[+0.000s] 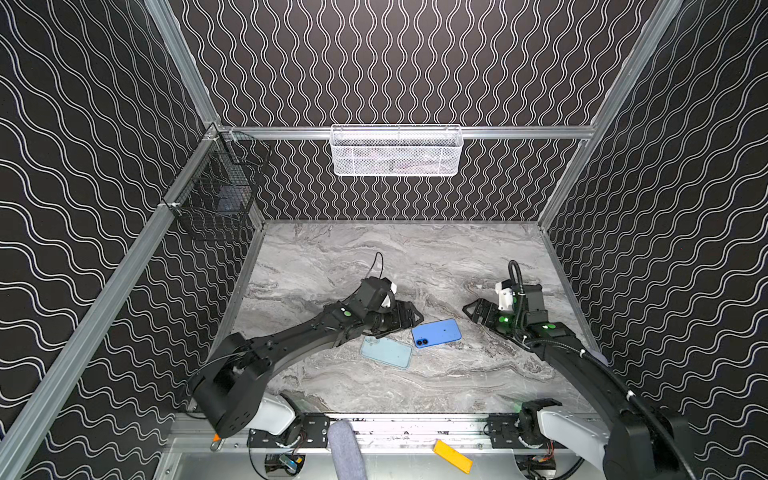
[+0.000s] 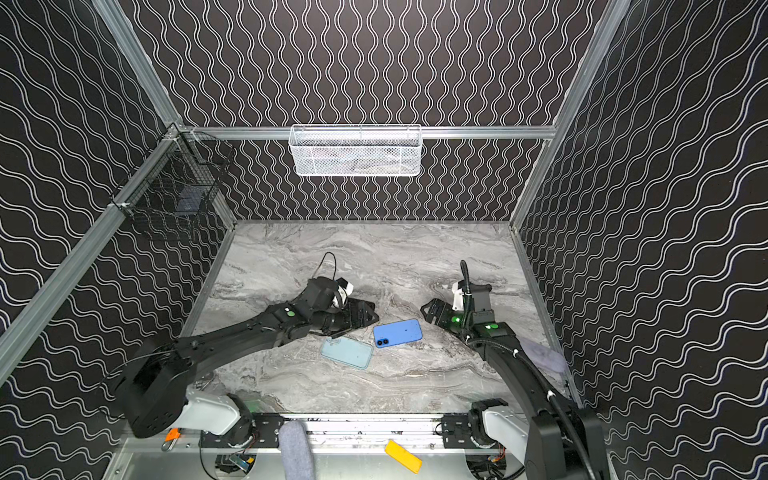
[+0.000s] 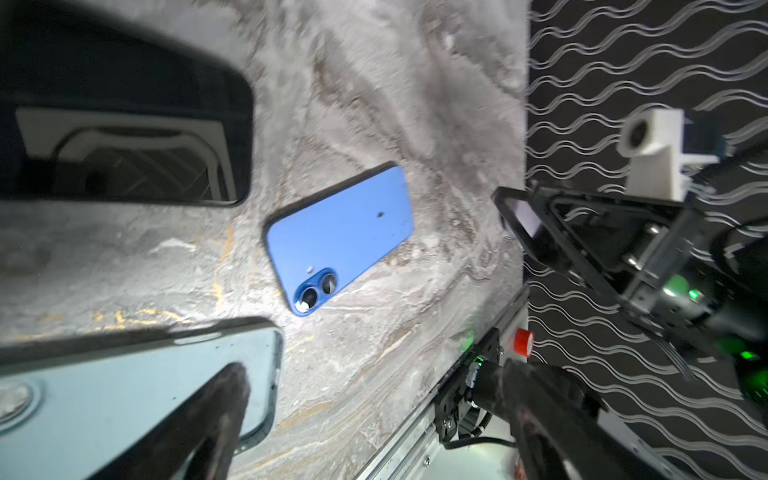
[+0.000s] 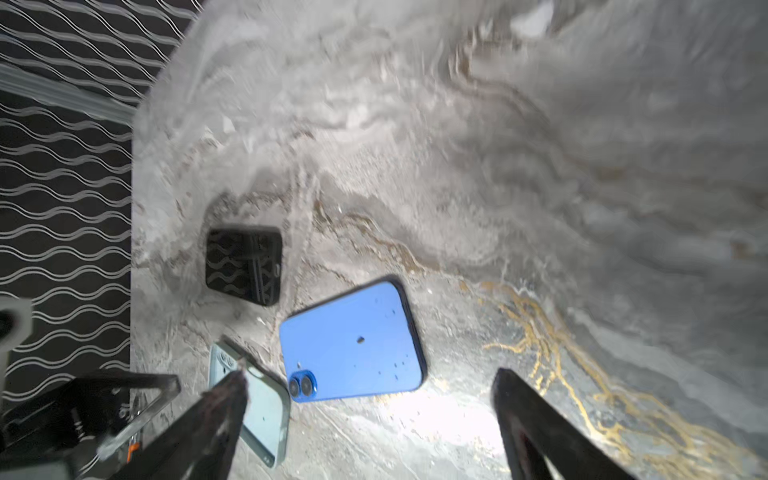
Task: Put the phone into the phone case
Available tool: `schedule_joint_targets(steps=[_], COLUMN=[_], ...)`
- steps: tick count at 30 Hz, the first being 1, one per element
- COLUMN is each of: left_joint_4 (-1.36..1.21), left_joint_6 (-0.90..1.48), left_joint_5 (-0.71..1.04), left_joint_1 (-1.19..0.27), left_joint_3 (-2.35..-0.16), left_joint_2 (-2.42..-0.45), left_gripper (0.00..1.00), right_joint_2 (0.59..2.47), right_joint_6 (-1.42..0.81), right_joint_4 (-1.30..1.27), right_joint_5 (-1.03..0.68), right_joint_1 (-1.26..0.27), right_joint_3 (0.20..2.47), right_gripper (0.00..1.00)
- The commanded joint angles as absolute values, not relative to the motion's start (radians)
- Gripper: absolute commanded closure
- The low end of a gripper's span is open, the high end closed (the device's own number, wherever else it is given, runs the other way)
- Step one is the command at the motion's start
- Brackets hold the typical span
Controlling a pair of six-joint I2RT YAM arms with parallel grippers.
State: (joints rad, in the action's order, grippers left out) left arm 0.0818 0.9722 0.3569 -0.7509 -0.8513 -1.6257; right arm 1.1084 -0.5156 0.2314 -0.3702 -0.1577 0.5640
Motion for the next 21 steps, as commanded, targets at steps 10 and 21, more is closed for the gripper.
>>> schedule_joint_targets(steps=[10,21], left_joint_4=[-0.098,-0.163], left_joint_6=[1.126,1.155], left_joint_5=[0.421,0.434], left_joint_1=[-0.759,-0.758], left_joint_3=[-0.88,-0.91], left_joint_2=[-1.817,-1.918], left_gripper=[0.01,0.02], right_joint_2=[1.303,1.399], right_joint_6=[-0.497,-0.484], right_joint_4=[0.101,0.054], right_joint_5=[-0.566,-0.635], right_joint_1=[-0.155,-0.147], right_joint_3=[0.576,0.574], right_gripper=[0.05,0.05])
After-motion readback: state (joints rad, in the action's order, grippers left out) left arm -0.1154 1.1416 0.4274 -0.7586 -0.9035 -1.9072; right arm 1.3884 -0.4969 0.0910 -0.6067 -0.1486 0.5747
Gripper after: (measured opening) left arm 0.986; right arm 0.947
